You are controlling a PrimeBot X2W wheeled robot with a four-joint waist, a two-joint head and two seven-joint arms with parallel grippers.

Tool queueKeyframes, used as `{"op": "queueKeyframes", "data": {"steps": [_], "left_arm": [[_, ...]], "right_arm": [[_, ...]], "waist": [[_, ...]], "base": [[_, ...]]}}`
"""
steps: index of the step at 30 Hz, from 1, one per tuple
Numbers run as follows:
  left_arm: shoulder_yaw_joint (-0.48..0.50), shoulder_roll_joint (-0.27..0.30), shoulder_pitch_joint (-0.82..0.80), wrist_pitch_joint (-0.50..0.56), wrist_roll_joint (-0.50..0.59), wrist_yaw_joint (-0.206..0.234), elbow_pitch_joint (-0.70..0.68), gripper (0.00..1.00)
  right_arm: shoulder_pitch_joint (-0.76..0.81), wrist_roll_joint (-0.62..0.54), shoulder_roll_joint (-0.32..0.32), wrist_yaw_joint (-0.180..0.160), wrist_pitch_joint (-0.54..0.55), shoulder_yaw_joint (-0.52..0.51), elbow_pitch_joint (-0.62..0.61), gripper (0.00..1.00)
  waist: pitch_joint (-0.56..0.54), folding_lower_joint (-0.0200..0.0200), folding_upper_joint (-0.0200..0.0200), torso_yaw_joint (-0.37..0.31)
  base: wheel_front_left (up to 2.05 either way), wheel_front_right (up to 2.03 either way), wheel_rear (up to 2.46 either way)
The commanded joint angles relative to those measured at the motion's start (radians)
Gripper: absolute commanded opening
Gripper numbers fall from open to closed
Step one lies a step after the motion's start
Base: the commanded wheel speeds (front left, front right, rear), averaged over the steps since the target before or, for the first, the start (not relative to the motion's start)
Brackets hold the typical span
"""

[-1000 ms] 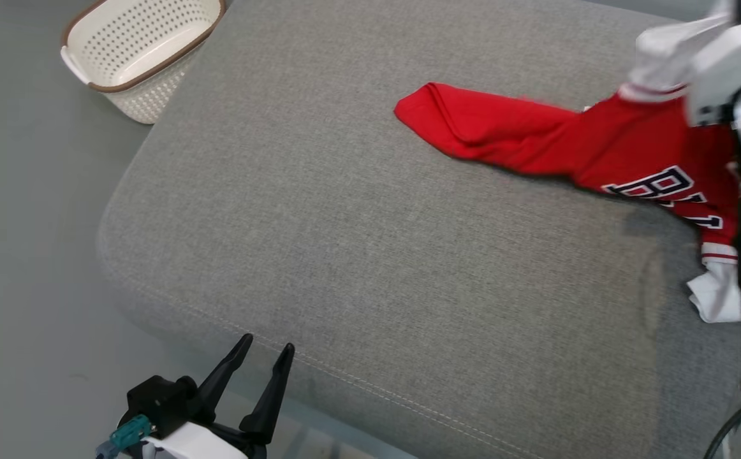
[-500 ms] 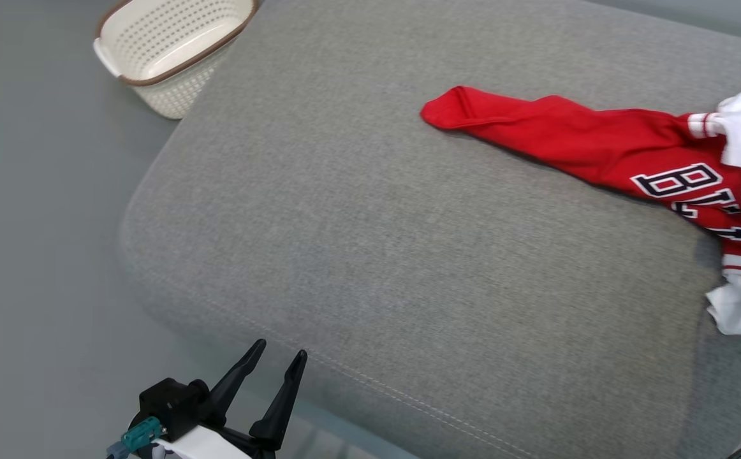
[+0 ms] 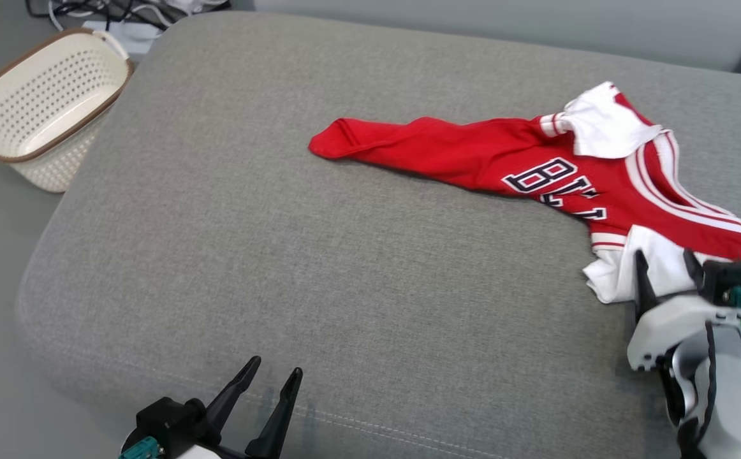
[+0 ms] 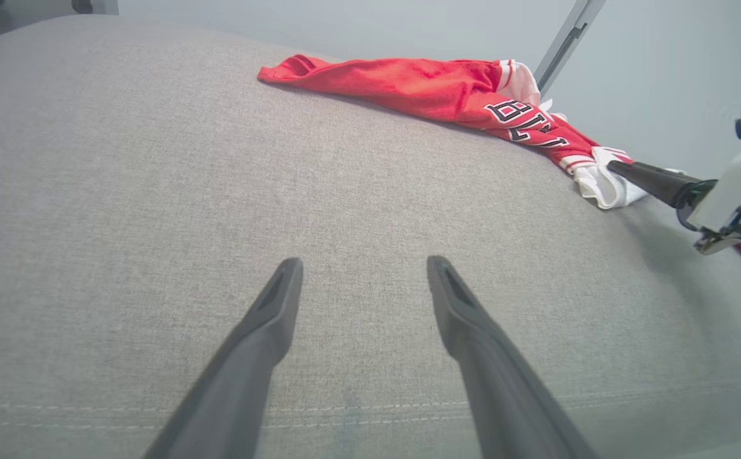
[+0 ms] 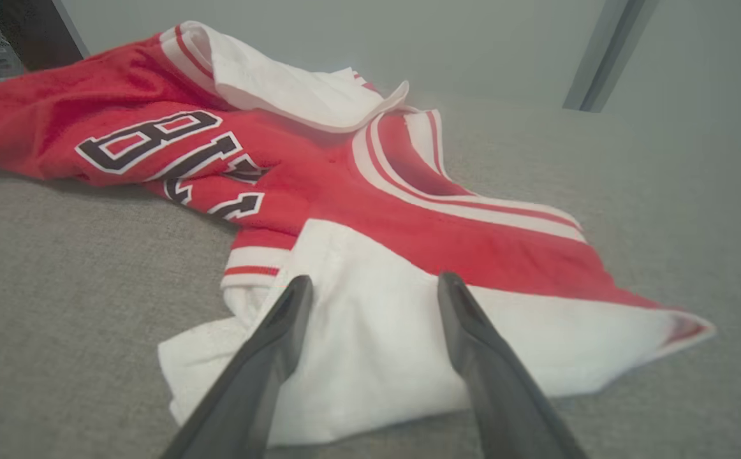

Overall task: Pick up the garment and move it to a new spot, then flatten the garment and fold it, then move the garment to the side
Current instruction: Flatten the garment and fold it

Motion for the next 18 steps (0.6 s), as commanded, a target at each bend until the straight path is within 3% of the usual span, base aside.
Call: {"op": "queueKeyframes", "data": {"steps": [1,10,18], "left_arm": [[0.035,0.018,-0.01,-0.006,0.014,-0.007,-0.02,1.0],[0.038,0.013,0.012,-0.006,0.02,-0.007,-0.014,1.0],[0.042,0.0,0.017,-0.006,0.03,-0.007,-0.007,1.0]], "right_arm": [[0.036,0.035,0.006,0.0,-0.024,0.04,-0.021,1.0],[0.129,0.288,0.006,0.0,-0.037,0.169,-0.04,1.0],[0.146,0.372,0.006,0.0,-0.038,0.27,-0.07,1.0]], "waist": [[-0.025,0.0,0.0,-0.027],[-0.043,0.0,0.0,-0.029],[-0.058,0.0,0.0,-0.03]], "base": [[0.0,0.0,0.0],[0.0,0.0,0.0],[0.0,0.0,0.0]]}}
